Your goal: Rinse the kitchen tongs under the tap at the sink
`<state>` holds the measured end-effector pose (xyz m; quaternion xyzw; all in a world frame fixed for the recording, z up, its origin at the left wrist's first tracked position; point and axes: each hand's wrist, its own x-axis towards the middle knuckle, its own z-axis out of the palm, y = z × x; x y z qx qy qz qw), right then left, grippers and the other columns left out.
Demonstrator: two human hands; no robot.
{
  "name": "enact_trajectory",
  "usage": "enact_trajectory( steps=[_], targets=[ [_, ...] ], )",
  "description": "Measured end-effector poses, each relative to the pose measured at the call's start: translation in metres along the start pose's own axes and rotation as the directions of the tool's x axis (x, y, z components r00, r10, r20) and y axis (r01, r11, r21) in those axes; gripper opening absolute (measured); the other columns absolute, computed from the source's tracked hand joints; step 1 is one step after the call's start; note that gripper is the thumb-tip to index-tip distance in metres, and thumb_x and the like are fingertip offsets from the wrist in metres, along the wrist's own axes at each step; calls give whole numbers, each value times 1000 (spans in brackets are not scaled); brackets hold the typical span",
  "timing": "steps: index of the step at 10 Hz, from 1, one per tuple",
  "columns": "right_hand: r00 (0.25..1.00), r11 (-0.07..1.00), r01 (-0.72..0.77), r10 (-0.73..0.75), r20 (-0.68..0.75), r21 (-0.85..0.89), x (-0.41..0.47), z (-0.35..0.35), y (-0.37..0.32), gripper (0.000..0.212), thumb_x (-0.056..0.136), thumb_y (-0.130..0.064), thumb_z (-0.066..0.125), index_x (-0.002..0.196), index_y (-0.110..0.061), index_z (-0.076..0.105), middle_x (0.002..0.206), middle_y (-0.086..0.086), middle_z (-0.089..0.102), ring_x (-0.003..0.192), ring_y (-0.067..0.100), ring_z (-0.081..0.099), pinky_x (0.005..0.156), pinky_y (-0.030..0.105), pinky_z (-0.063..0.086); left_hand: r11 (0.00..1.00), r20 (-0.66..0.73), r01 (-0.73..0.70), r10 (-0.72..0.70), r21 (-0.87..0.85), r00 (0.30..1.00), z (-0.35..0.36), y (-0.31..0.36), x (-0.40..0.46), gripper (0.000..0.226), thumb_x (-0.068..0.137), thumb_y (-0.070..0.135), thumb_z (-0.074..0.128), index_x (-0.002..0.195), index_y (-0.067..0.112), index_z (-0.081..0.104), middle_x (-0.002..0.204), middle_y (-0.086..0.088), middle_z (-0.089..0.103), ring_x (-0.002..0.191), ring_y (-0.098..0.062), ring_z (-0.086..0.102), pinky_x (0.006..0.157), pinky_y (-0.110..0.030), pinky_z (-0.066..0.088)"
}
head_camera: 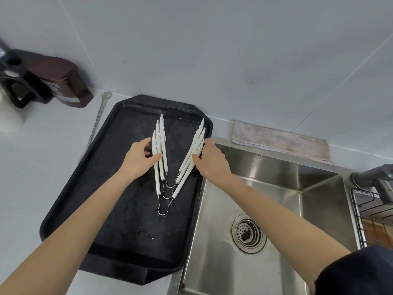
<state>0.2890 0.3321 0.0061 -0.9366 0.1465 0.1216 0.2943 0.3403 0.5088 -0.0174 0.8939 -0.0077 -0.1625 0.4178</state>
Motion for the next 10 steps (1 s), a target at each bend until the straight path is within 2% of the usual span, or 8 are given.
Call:
enact_trajectory(
  steps=[1,2,3,4,5,7,8,10],
  targets=[
    [945,923,272,-310,-108,-272,-11,16,17,63,91,-35,46,144,-9,22,149,15,27,136,32,29,106,41,30,919,34,-218,220,329,975,8,-6,-10,72,89,31,53,146,8,15,155,-17,14,141,-31,17,114,-41,17],
    [916,861,349,-397,-60,-371,-16,26,26,72,91,-47,39,148,-13,13,158,12,8,146,28,4,117,46,2,818,110,-282,262,501,959,19,-12,-16,76,93,42,37,146,7,-5,157,-14,-9,145,-26,-7,116,-41,-2],
    [918,828,359,-397,0,-431,-14,38,35,74,90,-57,28,149,-19,5,159,6,-3,146,22,-7,111,43,-17,773,194,-294,222,562,955,31,-19,-18,69,96,44,19,141,11,-21,154,-10,-24,138,-15,-27,113,-38,-16],
    [925,837,341,-380,-5,-428,-11,42,37,73,90,-59,25,149,-21,4,159,5,-4,146,20,-8,109,42,-19,758,205,-316,241,570,949,33,-21,-15,66,96,42,18,137,12,-25,153,-12,-25,133,-13,-32,111,-36,-18],
    [934,850,314,-357,-26,-423,-4,43,34,74,89,-61,24,149,-22,5,159,3,-4,146,19,-8,110,43,-17,712,187,-332,277,619,942,33,-20,-6,68,96,41,20,141,9,-20,154,-15,-24,136,-18,-29,111,-35,-17],
    [940,849,299,-340,-17,-436,3,41,33,74,89,-61,23,149,-22,3,159,3,-6,146,20,-10,111,44,-17,694,198,-324,258,643,946,30,-18,4,67,96,42,20,145,9,-12,155,-13,-21,142,-24,-21,114,-39,-14],
    [935,847,320,-355,-4,-425,0,39,33,73,90,-60,25,149,-22,3,159,2,-6,146,20,-9,112,44,-16,716,181,-311,256,625,950,29,-18,2,66,96,42,21,145,11,-11,156,-11,-19,143,-24,-20,114,-41,-13],
    [945,869,275,-324,-53,-410,-7,16,41,74,89,-60,27,149,-24,1,160,1,-3,146,24,-8,115,48,-10,696,134,-313,300,646,944,26,-5,-5,68,95,46,23,145,15,-11,156,-9,-17,143,-28,-19,114,-45,-12]
  ],
)
